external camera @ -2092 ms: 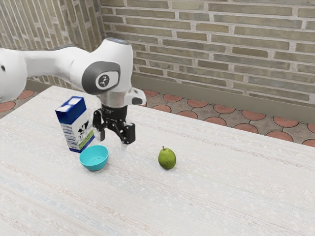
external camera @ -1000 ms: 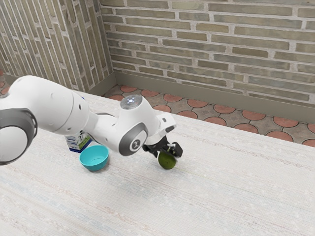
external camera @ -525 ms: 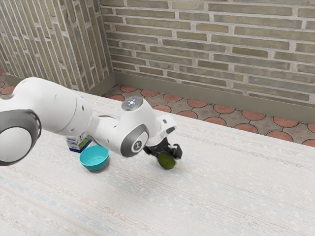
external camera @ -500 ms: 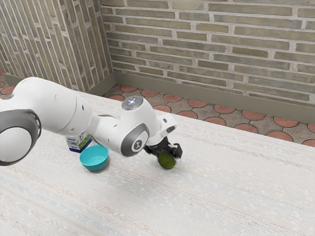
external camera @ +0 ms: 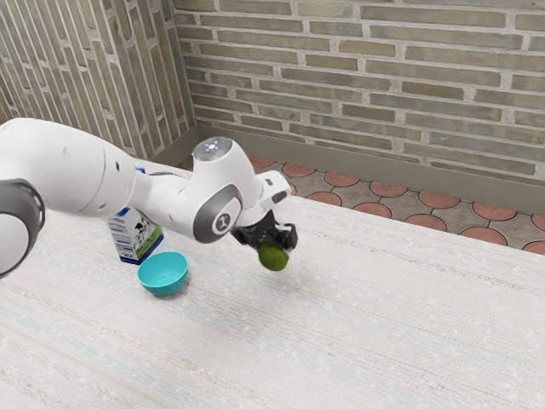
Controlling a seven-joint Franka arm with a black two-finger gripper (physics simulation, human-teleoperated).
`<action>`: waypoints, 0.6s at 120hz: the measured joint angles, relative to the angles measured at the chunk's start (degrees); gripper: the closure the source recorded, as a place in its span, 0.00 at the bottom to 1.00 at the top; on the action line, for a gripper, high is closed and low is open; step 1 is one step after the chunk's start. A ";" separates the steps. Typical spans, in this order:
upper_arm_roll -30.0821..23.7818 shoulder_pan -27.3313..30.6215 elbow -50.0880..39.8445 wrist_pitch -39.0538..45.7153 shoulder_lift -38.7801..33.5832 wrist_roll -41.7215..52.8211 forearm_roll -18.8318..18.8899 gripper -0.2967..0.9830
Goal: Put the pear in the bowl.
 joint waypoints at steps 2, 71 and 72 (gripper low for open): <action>0.79 -0.01 -0.08 -0.94 -0.35 -0.02 0.02 0.47; 19.05 0.88 -2.90 -21.27 -6.48 2.76 2.51 0.47; 19.08 0.90 -2.90 -21.32 -6.46 2.83 2.57 0.47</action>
